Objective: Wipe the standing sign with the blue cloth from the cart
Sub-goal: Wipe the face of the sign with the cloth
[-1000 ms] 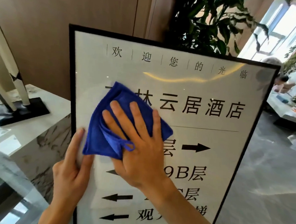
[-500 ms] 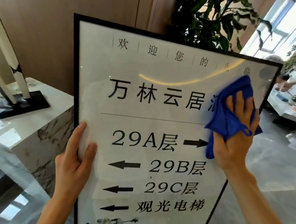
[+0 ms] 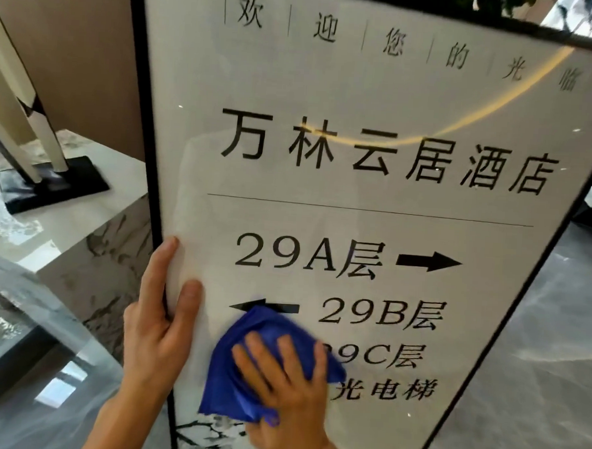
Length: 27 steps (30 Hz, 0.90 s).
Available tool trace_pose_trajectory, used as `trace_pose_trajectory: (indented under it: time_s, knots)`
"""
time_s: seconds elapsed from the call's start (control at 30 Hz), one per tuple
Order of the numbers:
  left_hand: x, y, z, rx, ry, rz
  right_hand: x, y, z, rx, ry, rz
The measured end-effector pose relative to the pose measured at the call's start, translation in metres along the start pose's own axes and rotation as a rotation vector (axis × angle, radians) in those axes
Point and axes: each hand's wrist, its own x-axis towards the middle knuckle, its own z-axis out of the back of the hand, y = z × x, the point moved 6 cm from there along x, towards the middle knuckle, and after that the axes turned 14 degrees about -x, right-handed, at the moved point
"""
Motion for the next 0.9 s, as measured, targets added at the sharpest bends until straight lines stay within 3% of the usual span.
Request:
trace_pose_trajectory:
  time_s: [0.2, 0.37, 0.57, 0.8, 0.9]
  knots:
    - [-0.003, -0.003, 0.0, -0.007, -0.001, -0.012, -0.006, -0.022, 0.008, 0.112, -0.015, 0.04]
    - [-0.022, 0.007, 0.001, -0.064, -0.008, 0.049, -0.004, -0.13, 0.014, 0.209, -0.133, -0.271]
    - [-0.057, 0.027, 0.0, -0.046, -0.03, 0.083, -0.004, -0.22, 0.018, 0.329, -0.202, -0.426]
    - [-0.064, 0.04, 0.002, -0.06, -0.07, 0.094, -0.015, -0.214, -0.002, 0.37, -0.234, -0.651]
    - [-0.064, 0.039, 0.001, -0.071, -0.084, 0.085, -0.008, -0.175, 0.0, 0.292, -0.242, -0.6]
